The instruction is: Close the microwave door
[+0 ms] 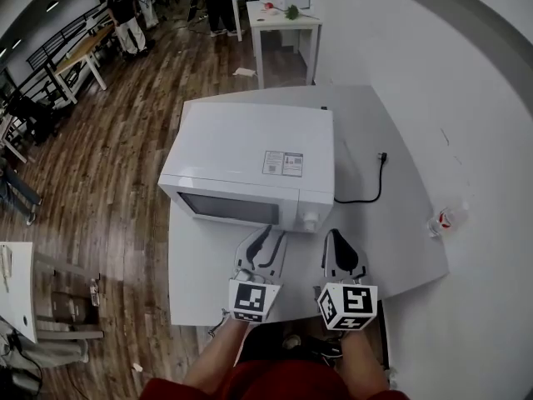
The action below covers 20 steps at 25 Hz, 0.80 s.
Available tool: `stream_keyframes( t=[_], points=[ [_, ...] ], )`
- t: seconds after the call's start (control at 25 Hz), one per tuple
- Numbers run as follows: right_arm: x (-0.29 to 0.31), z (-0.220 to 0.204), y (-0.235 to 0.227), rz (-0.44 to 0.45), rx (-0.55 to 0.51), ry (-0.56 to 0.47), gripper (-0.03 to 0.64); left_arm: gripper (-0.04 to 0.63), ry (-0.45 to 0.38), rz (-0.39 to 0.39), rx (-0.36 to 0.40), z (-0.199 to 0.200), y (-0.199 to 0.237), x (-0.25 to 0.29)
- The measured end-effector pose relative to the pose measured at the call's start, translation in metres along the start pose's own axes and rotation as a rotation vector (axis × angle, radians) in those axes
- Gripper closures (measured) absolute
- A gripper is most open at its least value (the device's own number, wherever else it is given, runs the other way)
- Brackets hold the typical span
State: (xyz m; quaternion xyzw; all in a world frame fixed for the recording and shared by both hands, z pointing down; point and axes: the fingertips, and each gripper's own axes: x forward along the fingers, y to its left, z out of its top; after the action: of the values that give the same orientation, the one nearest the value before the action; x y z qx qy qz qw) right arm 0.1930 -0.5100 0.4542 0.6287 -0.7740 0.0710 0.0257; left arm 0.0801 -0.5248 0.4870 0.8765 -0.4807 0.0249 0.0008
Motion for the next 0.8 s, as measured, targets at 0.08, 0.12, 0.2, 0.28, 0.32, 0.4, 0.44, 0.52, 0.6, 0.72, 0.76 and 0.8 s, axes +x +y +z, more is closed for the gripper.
stream_keyframes(
  t=[0.08, 0.12, 0.2, 0.28, 0.32, 0.4, 0.44, 0.52, 0.6, 0.72, 0.76, 0.8],
  points=[
    [-0.007, 0.008, 0.005, 0.008, -0.001, -0.018, 0.589, 0.462, -0.006, 0.019, -0.004, 0.010, 0.003, -0.014],
    [-0.011, 0.011, 0.007, 0.011, 0.001, -0.026, 0.589, 0.462, -0.007, 0.029, -0.009, 0.014, 0.004, -0.021],
    [-0.018, 0.016, 0.012, 0.018, 0.006, -0.044, 0.589, 0.463, -0.008, 0.052, -0.022, 0.023, 0.007, -0.035],
    [-0.025, 0.022, 0.018, 0.030, 0.005, -0.064, 0.589, 0.471, -0.017, 0.084, -0.042, 0.033, 0.011, -0.049],
    [-0.028, 0.025, 0.022, 0.038, 0.002, -0.074, 0.589, 0.477, -0.027, 0.098, -0.053, 0.040, 0.013, -0.055],
    [-0.035, 0.031, 0.029, 0.050, -0.002, -0.092, 0.589, 0.485, -0.048, 0.116, -0.065, 0.054, 0.015, -0.068],
    [-0.039, 0.034, 0.033, 0.055, -0.003, -0.100, 0.589, 0.491, -0.057, 0.123, -0.067, 0.061, 0.015, -0.074],
    [-0.048, 0.039, 0.037, 0.060, -0.008, -0.113, 0.589, 0.503, -0.069, 0.138, -0.072, 0.072, 0.014, -0.085],
    [-0.056, 0.042, 0.039, 0.062, -0.013, -0.122, 0.589, 0.521, -0.077, 0.155, -0.068, 0.081, 0.013, -0.094],
    [-0.065, 0.045, 0.045, 0.068, -0.015, -0.131, 0.589, 0.562, -0.077, 0.189, -0.053, 0.087, 0.014, -0.106],
    [-0.068, 0.046, 0.048, 0.074, -0.018, -0.133, 0.589, 0.568, -0.074, 0.197, -0.051, 0.088, 0.014, -0.111],
    [-0.070, 0.047, 0.050, 0.080, -0.023, -0.134, 0.589, 0.568, -0.073, 0.204, -0.049, 0.090, 0.014, -0.114]
  ],
)
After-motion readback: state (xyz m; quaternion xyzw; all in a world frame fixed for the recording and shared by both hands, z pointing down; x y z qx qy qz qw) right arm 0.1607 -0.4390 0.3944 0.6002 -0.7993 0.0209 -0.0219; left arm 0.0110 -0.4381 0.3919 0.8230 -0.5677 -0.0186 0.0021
